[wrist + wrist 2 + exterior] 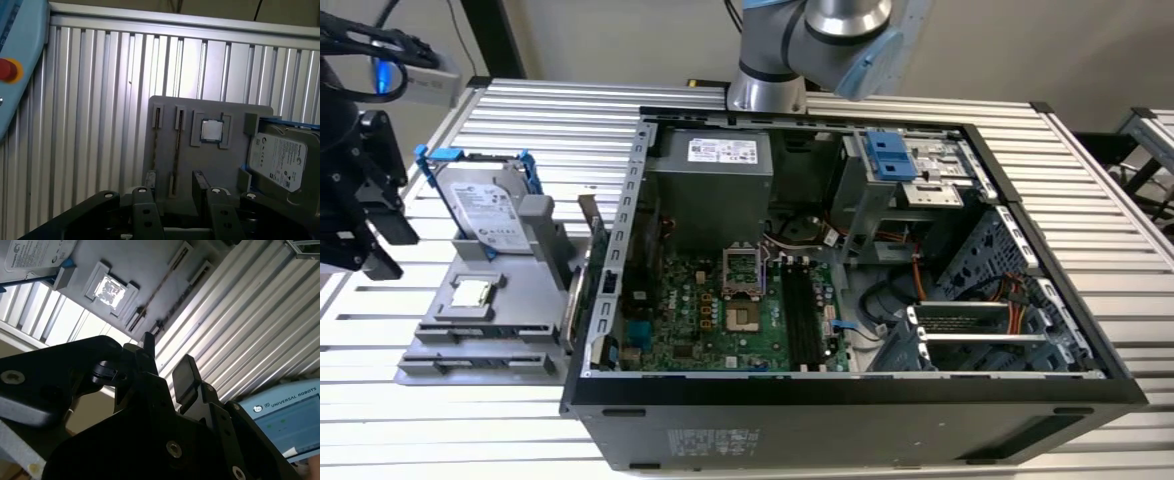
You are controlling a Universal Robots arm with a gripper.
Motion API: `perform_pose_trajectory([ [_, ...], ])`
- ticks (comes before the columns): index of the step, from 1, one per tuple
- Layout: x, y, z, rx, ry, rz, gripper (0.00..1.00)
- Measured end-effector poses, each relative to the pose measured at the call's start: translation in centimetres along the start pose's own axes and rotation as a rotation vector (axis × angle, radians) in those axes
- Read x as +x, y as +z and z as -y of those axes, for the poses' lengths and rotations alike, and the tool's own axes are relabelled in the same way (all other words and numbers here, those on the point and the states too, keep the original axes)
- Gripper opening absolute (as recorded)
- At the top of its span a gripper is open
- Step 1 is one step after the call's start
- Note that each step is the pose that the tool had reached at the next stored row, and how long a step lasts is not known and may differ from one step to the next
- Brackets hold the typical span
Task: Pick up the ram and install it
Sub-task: 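Pick up the ram and move it above insertion slot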
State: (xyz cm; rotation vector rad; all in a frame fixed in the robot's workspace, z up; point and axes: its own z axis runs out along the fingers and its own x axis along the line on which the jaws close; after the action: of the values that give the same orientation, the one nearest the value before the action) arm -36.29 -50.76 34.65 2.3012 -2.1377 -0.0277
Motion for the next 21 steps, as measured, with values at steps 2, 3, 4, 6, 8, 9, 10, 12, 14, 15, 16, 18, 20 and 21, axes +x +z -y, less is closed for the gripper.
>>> perform_pose_trajectory([
  [2,0.00,0.24,0.00,0.0002,0.000,0.0001,1.00],
  [3,0.00,0.36,0.00,0.0003,0.000,0.0001,1.00],
  [4,0.01,0.49,0.01,0.0002,0.000,0.0000,1.00],
  [6,0.01,0.75,0.01,0.0002,0.000,0.0000,1.00],
  [8,0.01,0.99,0.01,0.0002,0.000,0.0000,1.00],
  [9,0.01,1.11,0.01,0.0002,0.000,0.0001,1.00],
  [10,0.01,1.22,0.02,0.0003,0.000,0.0001,1.00],
  [12,0.02,1.45,0.02,0.0002,0.000,0.0001,1.00],
  [14,0.02,1.68,0.02,0.0002,0.000,0.0001,1.00],
  [15,0.02,1.80,0.02,0.0003,0.000,0.0001,1.00],
  [16,0.02,1.91,0.02,0.0003,0.000,0.0001,1.00],
  [18,0.03,2.15,0.03,0.0002,0.000,0.0000,1.00],
  [20,0.03,2.38,0.03,0.0002,0.000,0.0000,1.00],
  [21,0.03,2.50,0.03,0.0003,0.000,0.0001,1.00],
])
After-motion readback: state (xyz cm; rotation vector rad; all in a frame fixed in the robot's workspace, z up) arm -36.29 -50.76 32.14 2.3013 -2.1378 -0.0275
